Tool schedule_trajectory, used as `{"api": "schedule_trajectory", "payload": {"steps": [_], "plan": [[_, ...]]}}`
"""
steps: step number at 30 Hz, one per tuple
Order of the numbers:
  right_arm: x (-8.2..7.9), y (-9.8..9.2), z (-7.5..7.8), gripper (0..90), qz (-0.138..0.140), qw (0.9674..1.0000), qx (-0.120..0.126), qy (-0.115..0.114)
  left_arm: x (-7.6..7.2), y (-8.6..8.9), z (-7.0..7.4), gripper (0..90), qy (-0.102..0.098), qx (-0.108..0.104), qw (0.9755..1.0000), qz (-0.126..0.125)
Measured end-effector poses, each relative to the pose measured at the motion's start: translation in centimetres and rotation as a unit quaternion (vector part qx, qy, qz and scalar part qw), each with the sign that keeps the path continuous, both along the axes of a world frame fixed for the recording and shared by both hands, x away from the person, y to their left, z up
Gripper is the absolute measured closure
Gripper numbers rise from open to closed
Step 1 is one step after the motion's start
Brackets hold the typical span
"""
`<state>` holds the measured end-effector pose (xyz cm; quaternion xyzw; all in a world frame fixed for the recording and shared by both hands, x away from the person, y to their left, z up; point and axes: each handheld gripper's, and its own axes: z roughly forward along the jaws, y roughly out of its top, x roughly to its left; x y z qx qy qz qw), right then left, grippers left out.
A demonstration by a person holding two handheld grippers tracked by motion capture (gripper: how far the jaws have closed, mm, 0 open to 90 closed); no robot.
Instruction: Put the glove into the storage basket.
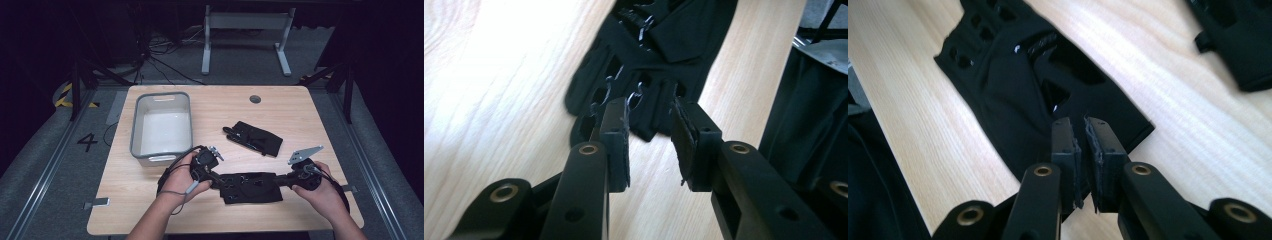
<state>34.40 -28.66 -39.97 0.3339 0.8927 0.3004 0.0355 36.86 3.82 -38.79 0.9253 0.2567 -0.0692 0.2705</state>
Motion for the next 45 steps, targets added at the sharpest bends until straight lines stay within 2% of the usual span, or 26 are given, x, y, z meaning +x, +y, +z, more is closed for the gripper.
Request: {"api": "schedule_trajectory", "payload": {"steps": [6, 8, 13, 19, 24, 29, 34, 36, 39, 45], "plan": [[1.5, 0.0, 1.1, 83.5, 0.001, 0.9999, 0.007, -0.011, 0.2, 1.5, 0.2, 69.7, 0.004, -0.002, 0.9998, 0.021], [2.3, -0.1, 1.5, 82.1, 0.001, 0.9997, 0.019, -0.014, 0.3, 2.1, 0.2, 69.9, 0.006, -0.002, 0.9996, 0.028], [4.6, -0.1, 2.1, 76.8, -0.017, 0.9993, 0.022, -0.024, 0.4, 3.4, 0.3, 69.5, 0.007, -0.004, 0.9990, 0.045], [7.7, -0.1, 2.1, 74.3, -0.032, 0.9992, 0.019, -0.015, 0.4, 4.6, 0.1, 68.7, 0.009, -0.005, 0.9978, 0.065], [10.0, -0.4, 1.6, 72.3, -0.052, 0.9984, 0.015, -0.017, 0.0, 5.5, 0.0, 68.3, 0.007, -0.003, 0.9971, 0.076], [12.0, -1.0, 0.7, 70.1, -0.075, 0.9968, -0.003, -0.026, -0.4, 6.2, -0.3, 67.7, 0.008, 0.001, 0.9964, 0.084], [13.8, -1.9, -0.3, 68.5, -0.106, 0.9935, -0.022, -0.035, -0.8, 7.0, -0.5, 67.6, 0.010, 0.003, 0.9954, 0.095], [14.6, -2.5, -1.1, 67.9, -0.114, 0.9926, -0.033, -0.025, -0.9, 7.3, -0.6, 68.1, 0.011, 0.002, 0.9952, 0.097], [15.4, -2.9, -1.9, 67.0, -0.125, 0.9908, -0.047, -0.022, -1.0, 7.6, -0.8, 68.0, 0.012, 0.006, 0.9946, 0.103], [16.5, -3.4, -2.6, 63.1, -0.142, 0.9890, -0.032, -0.027, -1.2, 8.1, -0.9, 67.8, 0.014, 0.007, 0.9936, 0.112]]}}
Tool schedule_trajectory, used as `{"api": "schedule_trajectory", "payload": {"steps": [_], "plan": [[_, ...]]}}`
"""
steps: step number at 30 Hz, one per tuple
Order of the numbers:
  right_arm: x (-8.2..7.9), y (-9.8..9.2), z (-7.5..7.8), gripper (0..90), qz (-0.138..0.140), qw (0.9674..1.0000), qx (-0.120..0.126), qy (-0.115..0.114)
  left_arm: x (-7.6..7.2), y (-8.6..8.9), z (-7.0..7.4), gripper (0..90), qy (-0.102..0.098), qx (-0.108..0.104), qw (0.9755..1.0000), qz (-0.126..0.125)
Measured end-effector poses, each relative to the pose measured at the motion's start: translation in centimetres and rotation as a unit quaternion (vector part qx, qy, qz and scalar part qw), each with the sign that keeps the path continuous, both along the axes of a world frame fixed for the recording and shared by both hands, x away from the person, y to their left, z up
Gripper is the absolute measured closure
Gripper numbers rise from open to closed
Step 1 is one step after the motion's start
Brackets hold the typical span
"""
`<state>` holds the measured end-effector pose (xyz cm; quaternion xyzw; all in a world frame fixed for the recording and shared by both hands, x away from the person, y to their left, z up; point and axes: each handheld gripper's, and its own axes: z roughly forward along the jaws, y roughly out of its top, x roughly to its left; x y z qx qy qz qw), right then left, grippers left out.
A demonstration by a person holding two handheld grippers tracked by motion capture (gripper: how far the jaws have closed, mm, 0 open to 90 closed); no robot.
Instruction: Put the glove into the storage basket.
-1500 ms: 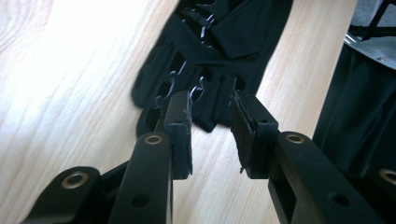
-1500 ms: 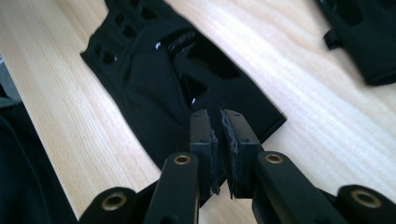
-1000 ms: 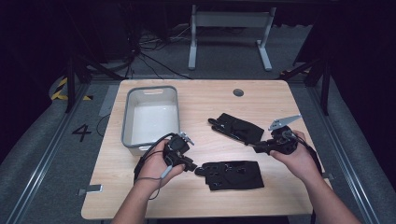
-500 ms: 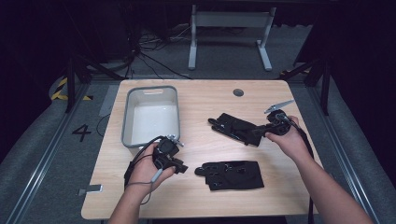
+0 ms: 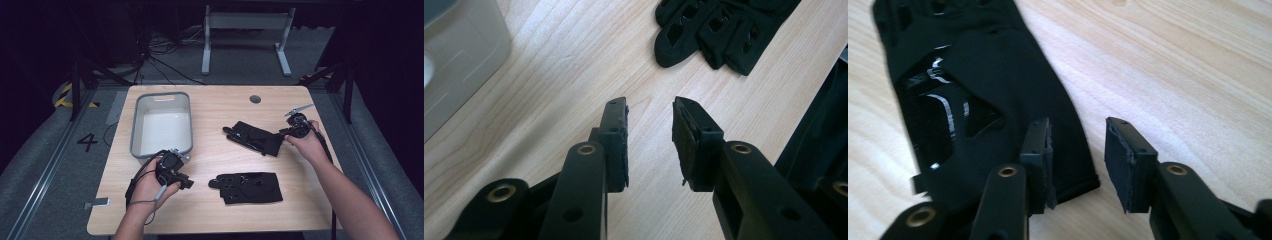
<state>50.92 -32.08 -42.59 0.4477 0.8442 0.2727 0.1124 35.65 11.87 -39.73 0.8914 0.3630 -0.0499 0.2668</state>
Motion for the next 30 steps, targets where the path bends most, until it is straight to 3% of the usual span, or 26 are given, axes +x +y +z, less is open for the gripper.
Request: {"api": "schedule_trajectory", "payload": {"steps": [13, 23, 26, 30], "plan": [[0.3, 0.0, -1.0, 56.3, -0.008, 0.9996, -0.008, 0.024, 0.2, -0.4, 0.0, 67.0, -0.001, 0.001, 1.0000, -0.009], [-0.2, 0.8, -0.5, 84.6, 0.010, 0.9987, -0.022, 0.044, 0.4, -0.7, -0.1, 66.8, -0.001, 0.002, 0.9999, -0.013], [-0.6, 1.0, -0.1, 86.7, 0.013, 0.9990, -0.029, 0.031, 0.5, -0.8, -0.2, 66.9, 0.001, 0.001, 0.9999, -0.012], [-1.6, 1.2, 1.0, 87.4, 0.024, 0.9994, -0.021, 0.009, 0.6, -0.8, -0.1, 67.3, 0.001, 0.001, 0.9999, -0.014]]}}
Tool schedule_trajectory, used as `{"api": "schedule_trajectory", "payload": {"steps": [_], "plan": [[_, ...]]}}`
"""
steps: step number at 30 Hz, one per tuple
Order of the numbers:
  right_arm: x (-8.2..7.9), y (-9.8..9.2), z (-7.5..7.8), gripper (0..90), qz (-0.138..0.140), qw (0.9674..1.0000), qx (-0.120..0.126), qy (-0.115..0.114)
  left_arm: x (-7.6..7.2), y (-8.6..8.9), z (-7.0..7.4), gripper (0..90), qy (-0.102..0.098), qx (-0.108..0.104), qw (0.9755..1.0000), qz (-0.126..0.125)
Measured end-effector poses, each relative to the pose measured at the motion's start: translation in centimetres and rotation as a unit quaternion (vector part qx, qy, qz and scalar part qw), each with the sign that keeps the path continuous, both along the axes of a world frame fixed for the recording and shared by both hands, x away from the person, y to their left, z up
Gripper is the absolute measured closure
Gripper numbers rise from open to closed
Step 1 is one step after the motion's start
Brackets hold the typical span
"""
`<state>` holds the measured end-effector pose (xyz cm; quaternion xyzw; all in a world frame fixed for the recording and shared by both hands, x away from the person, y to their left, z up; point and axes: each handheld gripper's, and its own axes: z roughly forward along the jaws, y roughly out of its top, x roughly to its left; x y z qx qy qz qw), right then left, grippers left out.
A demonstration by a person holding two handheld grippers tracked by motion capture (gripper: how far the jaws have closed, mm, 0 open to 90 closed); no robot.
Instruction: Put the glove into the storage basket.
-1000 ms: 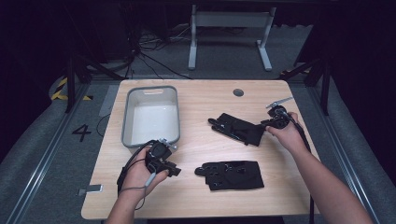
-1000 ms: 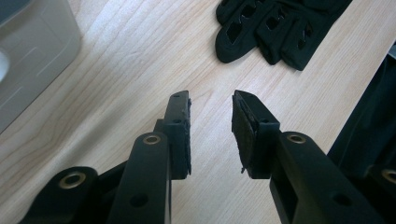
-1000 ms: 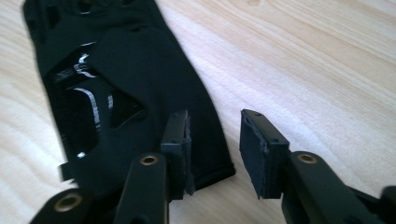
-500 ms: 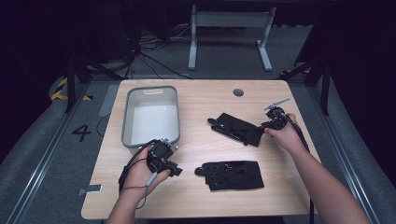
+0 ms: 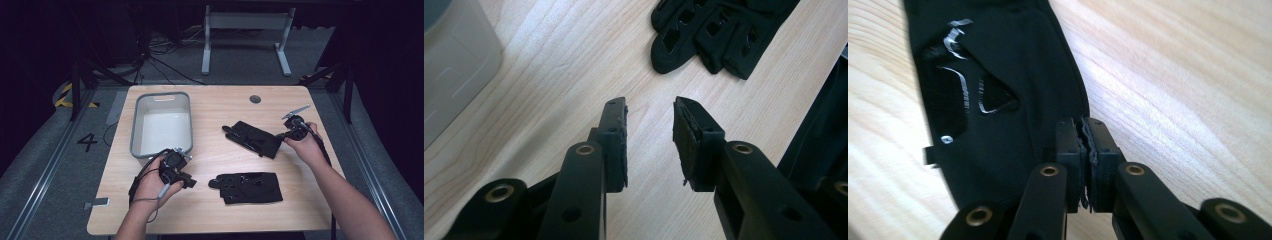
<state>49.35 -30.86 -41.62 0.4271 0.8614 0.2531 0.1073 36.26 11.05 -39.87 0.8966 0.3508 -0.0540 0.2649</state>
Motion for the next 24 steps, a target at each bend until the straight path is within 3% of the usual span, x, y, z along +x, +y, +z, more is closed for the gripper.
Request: {"api": "schedule_trajectory", "payload": {"steps": [6, 11, 24], "plan": [[-1.9, 0.4, 2.6, 88.0, 0.025, 0.9986, 0.024, -0.041, 0.1, -0.4, 0.1, 67.4, -0.001, -0.002, 1.0000, -0.003], [-3.5, 1.2, 4.5, 88.3, 0.047, 0.9958, 0.025, -0.074, 0.3, -0.8, 0.2, 67.5, -0.003, -0.001, 0.9999, -0.011], [-7.1, 2.9, 7.5, 88.8, 0.092, 0.9841, 0.030, -0.149, 1.0, -1.9, 0.3, 67.8, -0.003, -0.004, 0.9997, -0.025]]}}
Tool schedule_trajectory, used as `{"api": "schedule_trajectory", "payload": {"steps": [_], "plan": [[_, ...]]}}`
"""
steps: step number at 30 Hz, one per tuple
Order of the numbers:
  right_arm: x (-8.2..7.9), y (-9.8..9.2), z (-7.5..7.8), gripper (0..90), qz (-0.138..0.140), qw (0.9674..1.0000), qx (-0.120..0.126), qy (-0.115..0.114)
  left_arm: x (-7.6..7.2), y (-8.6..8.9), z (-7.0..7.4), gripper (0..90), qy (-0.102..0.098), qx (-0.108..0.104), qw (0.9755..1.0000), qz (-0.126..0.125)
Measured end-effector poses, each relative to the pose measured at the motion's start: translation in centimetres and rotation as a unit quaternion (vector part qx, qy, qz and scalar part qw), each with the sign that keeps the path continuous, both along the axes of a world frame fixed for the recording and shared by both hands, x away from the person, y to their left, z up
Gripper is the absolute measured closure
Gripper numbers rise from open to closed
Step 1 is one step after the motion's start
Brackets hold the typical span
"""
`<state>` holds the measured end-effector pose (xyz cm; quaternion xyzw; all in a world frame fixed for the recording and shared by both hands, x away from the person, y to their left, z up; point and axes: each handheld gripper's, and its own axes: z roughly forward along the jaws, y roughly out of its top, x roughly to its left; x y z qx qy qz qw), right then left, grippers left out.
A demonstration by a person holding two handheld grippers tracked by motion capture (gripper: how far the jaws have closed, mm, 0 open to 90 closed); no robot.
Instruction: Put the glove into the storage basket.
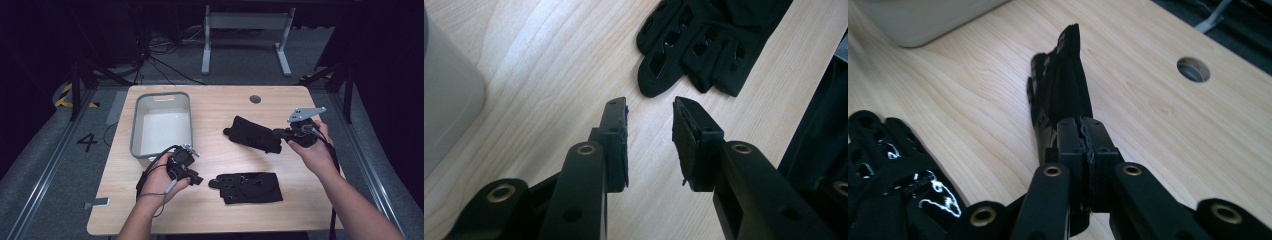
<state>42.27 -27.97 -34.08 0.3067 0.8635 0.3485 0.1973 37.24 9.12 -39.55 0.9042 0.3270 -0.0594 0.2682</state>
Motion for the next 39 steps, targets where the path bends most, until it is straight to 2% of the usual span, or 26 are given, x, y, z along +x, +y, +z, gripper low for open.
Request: {"api": "schedule_trajectory", "payload": {"steps": [5, 11, 16, 31, 39], "plan": [[-1.9, 0.5, 0.6, 88.8, 0.018, 0.9996, -0.010, -0.022, 0.3, -0.6, 0.0, 67.9, 0.000, 0.002, 1.0000, -0.009], [-4.0, 0.8, 0.1, 88.7, 0.035, 0.9990, -0.020, -0.018, 0.5, -1.4, 0.0, 67.8, 0.000, 0.002, 0.9998, -0.019], [-5.2, 0.9, -0.3, 88.5, 0.043, 0.9984, -0.029, -0.023, 0.6, -1.7, 0.0, 67.8, 0.000, 0.002, 0.9998, -0.020], [-6.6, 1.0, -1.6, 88.3, 0.045, 0.9983, -0.032, -0.019, 0.5, -1.7, -0.1, 67.8, 0.001, 0.004, 0.9998, -0.021], [-8.2, 1.4, -2.3, 88.2, 0.067, 0.9970, -0.030, -0.023, 0.4, -1.7, -0.2, 67.7, 0.002, 0.005, 0.9998, -0.021]]}}
